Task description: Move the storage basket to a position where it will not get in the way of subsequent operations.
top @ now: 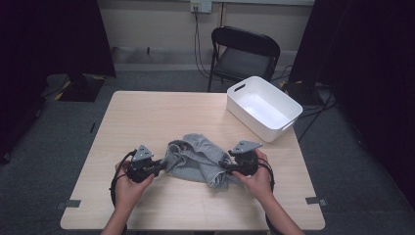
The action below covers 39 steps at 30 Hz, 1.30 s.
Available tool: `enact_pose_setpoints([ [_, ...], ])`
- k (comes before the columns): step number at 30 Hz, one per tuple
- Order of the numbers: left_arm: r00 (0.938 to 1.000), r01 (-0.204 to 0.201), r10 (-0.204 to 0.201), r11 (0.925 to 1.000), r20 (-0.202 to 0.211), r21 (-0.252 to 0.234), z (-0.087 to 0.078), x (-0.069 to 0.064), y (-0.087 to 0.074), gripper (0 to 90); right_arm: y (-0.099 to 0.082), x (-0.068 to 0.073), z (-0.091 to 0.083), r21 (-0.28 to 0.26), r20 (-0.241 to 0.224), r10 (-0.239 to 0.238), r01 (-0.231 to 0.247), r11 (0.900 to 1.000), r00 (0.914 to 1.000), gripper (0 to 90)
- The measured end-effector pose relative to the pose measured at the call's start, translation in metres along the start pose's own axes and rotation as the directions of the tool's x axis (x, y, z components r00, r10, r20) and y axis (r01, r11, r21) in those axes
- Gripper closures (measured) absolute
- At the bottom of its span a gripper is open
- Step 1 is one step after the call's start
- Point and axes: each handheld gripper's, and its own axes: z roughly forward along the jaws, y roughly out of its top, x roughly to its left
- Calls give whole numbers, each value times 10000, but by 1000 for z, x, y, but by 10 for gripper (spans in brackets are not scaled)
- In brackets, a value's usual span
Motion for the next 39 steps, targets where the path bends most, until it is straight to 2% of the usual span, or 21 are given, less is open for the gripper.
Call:
enact_pose_setpoints([
  [4, 10000, 35, -35, 10000, 15, -15, 0, 0, 0, 799, 6, 2, 5, -204, -36, 77, -78, 9998, 10000, 393],
  [8, 10000, 17, -17, 10000, 5, 28, 0, 1, -1, 799, 12, 3, 12, -293, 126, 247, -243, 9993, 9996, 437],
  [9, 10000, -5, 5, 10000, 8, 39, 0, 2, -1, 801, 13, 1, 14, -307, 156, 366, -361, 9989, 9992, 465],
  [10, 10000, 12, -12, 10000, 13, 45, 0, 2, -2, 802, 13, -3, 17, -364, 16, 527, -526, 9980, 9986, 594],
  [11, 10000, -8, 8, 10000, 1, 57, 0, 2, -2, 802, 13, -3, 17, -364, 16, 527, -526, 9980, 9986, 594],
  [12, 10000, 58, -58, 10000, 5, 31, 0, 2, -3, 802, 13, -8, 17, -489, -145, 871, -877, 9949, 9961, 716],
  [13, 10000, 27, -27, 10000, -15, 43, -1, 3, -3, 802, 13, -8, 17, -489, -145, 871, -877, 9949, 9961, 716],
  [14, 10000, 37, -37, 10000, -33, 37, -1, 4, -3, 803, 14, -15, 15, -658, -450, 1486, -1514, 9863, 9879, 806],
  [17, 10000, 36, -36, 10000, -26, 38, -1, 5, -3, 804, 15, -21, 14, -679, -619, 1695, -1736, 9825, 9836, 834],
  [18, 10000, 66, -66, 10000, -5, 18, -1, 5, -3, 805, 17, -27, 12, -860, -920, 2064, -2143, 9730, 9741, 845],
  [21, 10000, 89, -89, 9999, -8, 51, -1, 6, -3, 807, 21, -32, 11, -930, -842, 2087, -2162, 9719, 9743, 850],
  [22, 9999, 132, -132, 9999, 3, 53, -1, 6, -3, 810, 21, -35, 11, -1080, -940, 2296, -2392, 9649, 9687, 850],
  [24, 10000, 72, -72, 9999, -3, 121, 0, 7, -4, 816, 21, -42, 11, -1477, -1078, 3036, -3172, 9368, 9467, 850],
  [26, 10000, 87, -87, 9998, -3, 171, 0, 8, -5, 819, 17, -49, 15, -1593, -999, 3627, -3747, 9133, 9265, 849],
  [28, 9999, 107, -107, 9998, 24, 189, 0, 8, -6, 820, 12, -53, 22, -1318, -657, 3856, -3911, 9109, 9203, 841],
  [30, 9999, 145, -146, 9997, 55, 196, 0, 8, -6, 820, 6, -53, 27, -1161, -638, 3823, -3873, 9146, 9219, 776],
  [32, 9998, 165, -167, 9997, 82, 173, 0, 8, -6, 820, 3, -51, 25, -1306, -541, 3528, -3569, 9250, 9341, 726],
  [35, 9999, 100, -101, 9998, 38, 176, 0, 8, -5, 820, 2, -48, 14, -1478, -490, 3148, -3186, 9363, 9479, 686],
  [36, 9999, 92, -93, 9998, 61, 160, -1, 7, -4, 819, 3, -46, 3, -1631, -532, 2926, -2973, 9407, 9548, 665],
  [37, 9999, 92, -93, 9998, 61, 160, -1, 7, -4, 820, 3, -46, 3, -1631, -532, 2926, -2973, 9407, 9548, 665],
  [39, 10000, 51, -52, 9998, 37, 170, -2, 6, -3, 819, 3, -42, -7, -1669, -626, 2566, -2636, 9501, 9645, 674],
])
